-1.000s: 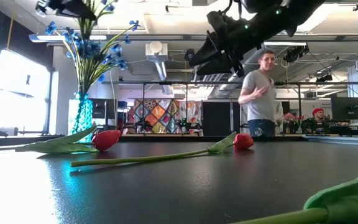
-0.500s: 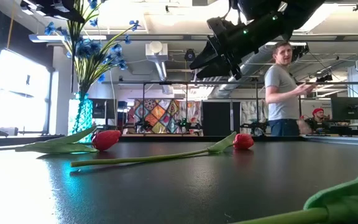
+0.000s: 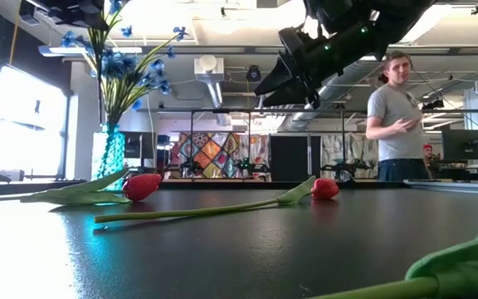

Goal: Sort flowers into vase by color
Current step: Put the blue flowers into the blue vase

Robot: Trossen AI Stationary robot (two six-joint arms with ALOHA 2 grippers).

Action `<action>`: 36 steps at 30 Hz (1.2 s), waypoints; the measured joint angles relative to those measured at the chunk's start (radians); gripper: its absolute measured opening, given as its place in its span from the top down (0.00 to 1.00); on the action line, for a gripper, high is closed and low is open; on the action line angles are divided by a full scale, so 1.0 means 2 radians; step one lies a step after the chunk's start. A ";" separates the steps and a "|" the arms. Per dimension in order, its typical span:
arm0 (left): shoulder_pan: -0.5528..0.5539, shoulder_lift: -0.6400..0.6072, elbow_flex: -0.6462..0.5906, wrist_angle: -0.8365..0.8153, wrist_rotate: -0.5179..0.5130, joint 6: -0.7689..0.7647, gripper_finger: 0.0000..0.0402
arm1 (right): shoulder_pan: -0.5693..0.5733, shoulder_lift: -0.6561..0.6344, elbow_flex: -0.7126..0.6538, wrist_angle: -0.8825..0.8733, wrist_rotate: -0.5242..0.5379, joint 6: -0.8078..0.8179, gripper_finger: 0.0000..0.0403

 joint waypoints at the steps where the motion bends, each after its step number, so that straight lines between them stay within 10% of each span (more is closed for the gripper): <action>1: 0.000 0.002 0.000 -0.001 -0.004 -0.006 1.00 | -0.002 0.000 0.000 0.000 -0.004 0.000 0.55; 36: -0.046 0.064 0.000 0.025 -0.015 0.032 1.00 | 0.013 0.000 0.000 0.000 -0.036 -0.029 0.55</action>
